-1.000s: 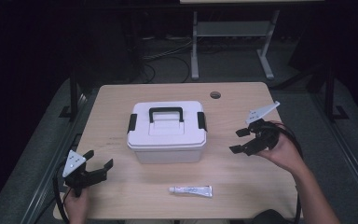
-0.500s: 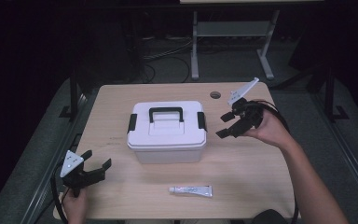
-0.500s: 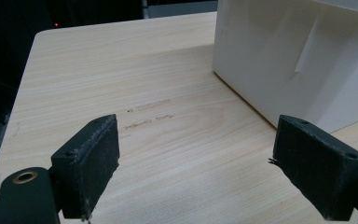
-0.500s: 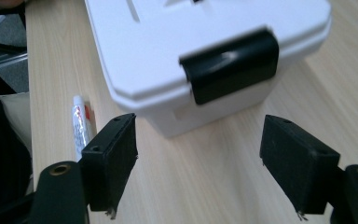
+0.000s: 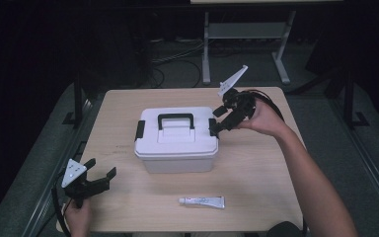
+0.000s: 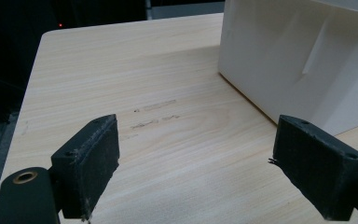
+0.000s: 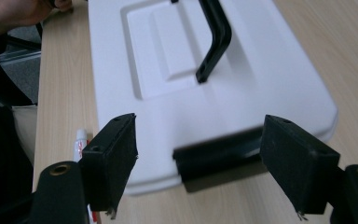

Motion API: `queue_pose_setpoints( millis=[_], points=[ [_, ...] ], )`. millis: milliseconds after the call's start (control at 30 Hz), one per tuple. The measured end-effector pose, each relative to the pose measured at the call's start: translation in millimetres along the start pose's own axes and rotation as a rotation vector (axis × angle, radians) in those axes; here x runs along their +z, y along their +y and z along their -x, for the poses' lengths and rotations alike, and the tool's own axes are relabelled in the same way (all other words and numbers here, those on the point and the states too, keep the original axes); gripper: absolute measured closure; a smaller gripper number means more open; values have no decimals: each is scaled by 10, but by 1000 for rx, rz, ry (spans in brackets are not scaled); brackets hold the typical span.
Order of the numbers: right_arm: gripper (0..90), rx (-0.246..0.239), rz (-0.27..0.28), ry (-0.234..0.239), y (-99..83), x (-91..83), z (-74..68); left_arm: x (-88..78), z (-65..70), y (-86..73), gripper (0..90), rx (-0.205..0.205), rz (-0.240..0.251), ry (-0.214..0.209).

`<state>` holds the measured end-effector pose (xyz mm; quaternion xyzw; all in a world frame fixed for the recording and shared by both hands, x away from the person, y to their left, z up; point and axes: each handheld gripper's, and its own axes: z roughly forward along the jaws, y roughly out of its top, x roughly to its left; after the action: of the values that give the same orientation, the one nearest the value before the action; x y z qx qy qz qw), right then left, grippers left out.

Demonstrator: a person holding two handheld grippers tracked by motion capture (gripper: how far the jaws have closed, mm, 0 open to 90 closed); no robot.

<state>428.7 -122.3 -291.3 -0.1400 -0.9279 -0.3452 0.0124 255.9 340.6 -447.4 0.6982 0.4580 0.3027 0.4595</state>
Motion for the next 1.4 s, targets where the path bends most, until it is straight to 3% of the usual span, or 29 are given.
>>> queue_pose_setpoints(
  millis=[567,1167,1300,1400],
  points=[
    [342,-50,-18,71,533,327,150,-22,-8,-4,137,2,3,8],
    [566,-49,-61,149,782,690,248,-50,-32,-3,137,-20,26,19],
    [630,-45,-93,148,784,769,241,-49,-28,-2,137,-21,29,21],
    [663,-54,-88,150,812,792,219,-47,-22,-1,137,-17,28,26]
  ],
)
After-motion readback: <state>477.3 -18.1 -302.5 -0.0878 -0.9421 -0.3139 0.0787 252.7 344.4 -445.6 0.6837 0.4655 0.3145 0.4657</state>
